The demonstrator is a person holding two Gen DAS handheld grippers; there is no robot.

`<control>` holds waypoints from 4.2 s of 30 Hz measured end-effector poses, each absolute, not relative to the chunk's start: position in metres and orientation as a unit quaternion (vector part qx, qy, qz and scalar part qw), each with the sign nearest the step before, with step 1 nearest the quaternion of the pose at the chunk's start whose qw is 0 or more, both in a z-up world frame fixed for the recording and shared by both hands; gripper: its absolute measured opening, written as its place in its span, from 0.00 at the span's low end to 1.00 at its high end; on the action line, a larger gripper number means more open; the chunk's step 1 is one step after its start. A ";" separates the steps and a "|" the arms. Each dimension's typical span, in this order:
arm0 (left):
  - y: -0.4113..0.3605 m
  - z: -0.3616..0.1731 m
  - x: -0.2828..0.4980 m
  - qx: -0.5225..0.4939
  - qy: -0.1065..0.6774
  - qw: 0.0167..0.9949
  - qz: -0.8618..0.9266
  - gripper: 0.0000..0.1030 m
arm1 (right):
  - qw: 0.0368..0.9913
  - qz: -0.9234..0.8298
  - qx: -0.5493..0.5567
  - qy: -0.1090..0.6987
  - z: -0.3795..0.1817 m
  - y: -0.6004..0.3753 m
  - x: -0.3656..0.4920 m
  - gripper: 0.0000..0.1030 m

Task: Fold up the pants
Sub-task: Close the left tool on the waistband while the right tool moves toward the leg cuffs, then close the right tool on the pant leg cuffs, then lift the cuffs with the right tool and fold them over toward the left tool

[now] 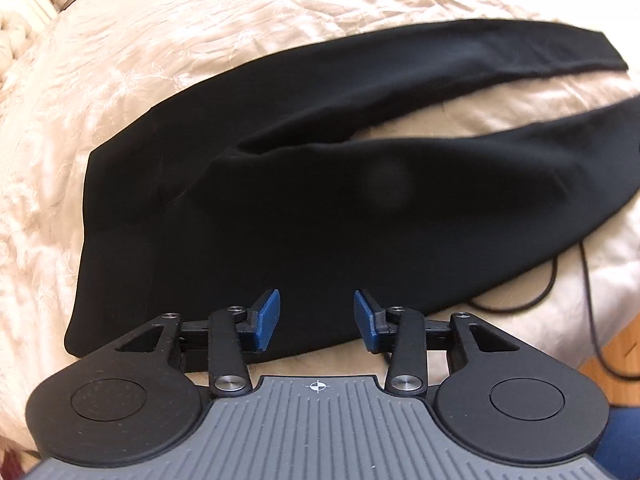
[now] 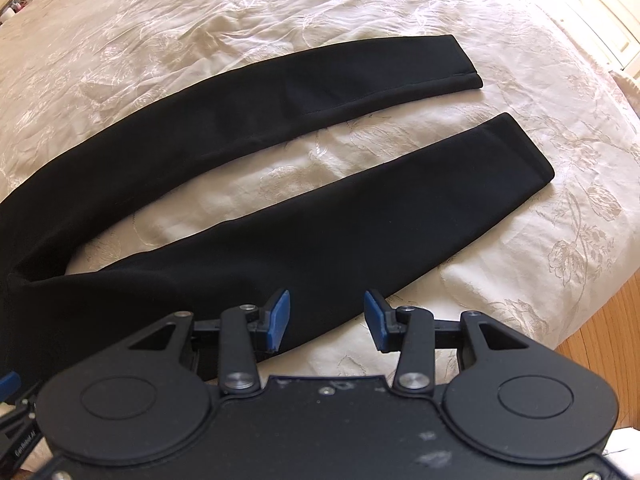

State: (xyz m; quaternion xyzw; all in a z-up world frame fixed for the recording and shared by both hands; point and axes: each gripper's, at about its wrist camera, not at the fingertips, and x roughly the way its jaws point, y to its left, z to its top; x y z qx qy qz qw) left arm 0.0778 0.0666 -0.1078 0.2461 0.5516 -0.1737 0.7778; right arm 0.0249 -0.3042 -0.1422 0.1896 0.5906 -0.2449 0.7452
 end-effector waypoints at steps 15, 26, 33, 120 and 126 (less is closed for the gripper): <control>0.033 -0.145 0.051 0.361 0.489 0.739 -0.289 0.28 | 0.710 -0.316 0.239 0.582 -0.151 -0.327 0.008 0.43; 0.017 -0.119 0.086 0.309 0.505 0.771 -0.235 0.10 | 0.691 -0.405 0.305 0.516 -0.172 -0.425 -0.030 0.42; 0.012 -0.109 0.086 0.296 0.513 0.782 -0.193 0.10 | 0.668 -0.420 0.355 0.501 -0.197 -0.483 -0.040 0.43; -0.074 -0.152 0.321 0.196 0.564 0.800 -0.063 0.10 | 0.703 -0.339 0.458 0.424 -0.216 -0.577 0.151 0.16; -0.077 -0.157 0.321 0.204 0.562 0.799 -0.060 0.10 | 0.728 -0.374 0.419 0.393 -0.192 -0.601 0.125 0.24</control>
